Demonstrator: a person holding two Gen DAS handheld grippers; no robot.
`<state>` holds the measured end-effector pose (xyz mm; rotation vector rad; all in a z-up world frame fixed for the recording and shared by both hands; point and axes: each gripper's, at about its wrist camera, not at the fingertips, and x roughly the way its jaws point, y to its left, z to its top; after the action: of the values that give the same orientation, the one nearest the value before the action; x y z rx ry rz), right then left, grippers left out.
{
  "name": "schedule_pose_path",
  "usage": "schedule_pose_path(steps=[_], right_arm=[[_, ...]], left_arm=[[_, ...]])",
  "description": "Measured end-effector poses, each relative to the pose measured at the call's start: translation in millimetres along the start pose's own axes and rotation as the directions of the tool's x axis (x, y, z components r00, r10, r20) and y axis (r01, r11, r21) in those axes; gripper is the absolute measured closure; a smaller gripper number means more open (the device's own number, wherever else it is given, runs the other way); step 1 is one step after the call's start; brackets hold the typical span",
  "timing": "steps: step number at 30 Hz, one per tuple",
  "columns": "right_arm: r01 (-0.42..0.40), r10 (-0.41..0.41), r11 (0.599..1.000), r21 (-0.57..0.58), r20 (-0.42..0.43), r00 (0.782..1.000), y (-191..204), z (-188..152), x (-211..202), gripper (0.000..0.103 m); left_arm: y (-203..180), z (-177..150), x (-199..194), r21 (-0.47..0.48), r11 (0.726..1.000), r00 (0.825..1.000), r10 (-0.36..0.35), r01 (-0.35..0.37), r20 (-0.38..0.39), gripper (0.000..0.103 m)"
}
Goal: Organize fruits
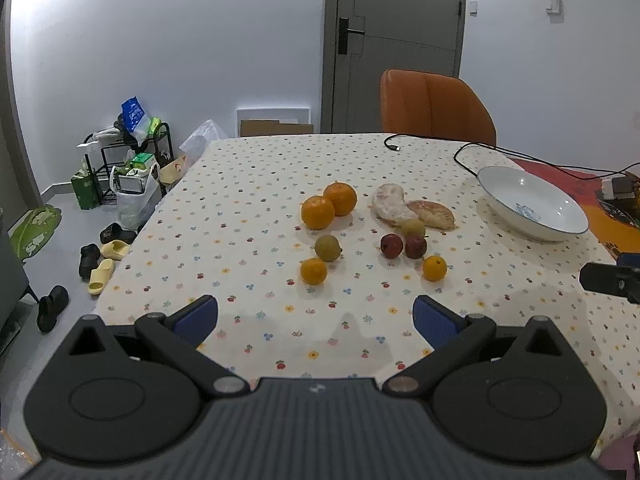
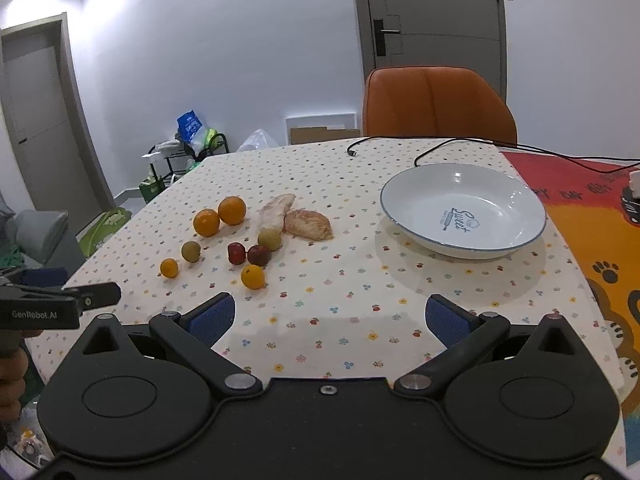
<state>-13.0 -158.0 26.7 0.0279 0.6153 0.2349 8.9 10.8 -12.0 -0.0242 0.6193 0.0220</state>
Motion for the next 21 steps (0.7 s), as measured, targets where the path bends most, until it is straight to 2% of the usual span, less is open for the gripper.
schedule_pose_path(steps=[4, 12, 16, 21], right_arm=[[-0.020, 0.020, 1.000, 0.004, 0.032, 0.999, -2.4, 2.9, 3.0, 0.000], [-0.058, 0.058, 0.998, -0.012, 0.024, 0.998, 0.7, 7.1, 22.2, 0.000], [-0.100, 0.100, 0.995, -0.007, 0.025, 0.995, 0.6, 7.7, 31.7, 0.000], [-0.117, 0.117, 0.993, 0.000, 0.025, 0.993, -0.3, 8.8, 42.9, 0.000]], left_arm=[[4.6, 1.1, 1.3, -0.007, 1.000, 1.000, 0.000, 0.000, 0.013, 0.000], [19.1, 3.0, 12.6, -0.052, 0.998, 1.000, 0.018, -0.017, 0.025, 0.000], [26.2, 0.9, 27.7, -0.081, 0.997, 1.000, 0.008, -0.007, 0.011, 0.001], [23.1, -0.8, 39.8, -0.069, 0.998, 1.000, -0.010, 0.011, 0.014, 0.002]])
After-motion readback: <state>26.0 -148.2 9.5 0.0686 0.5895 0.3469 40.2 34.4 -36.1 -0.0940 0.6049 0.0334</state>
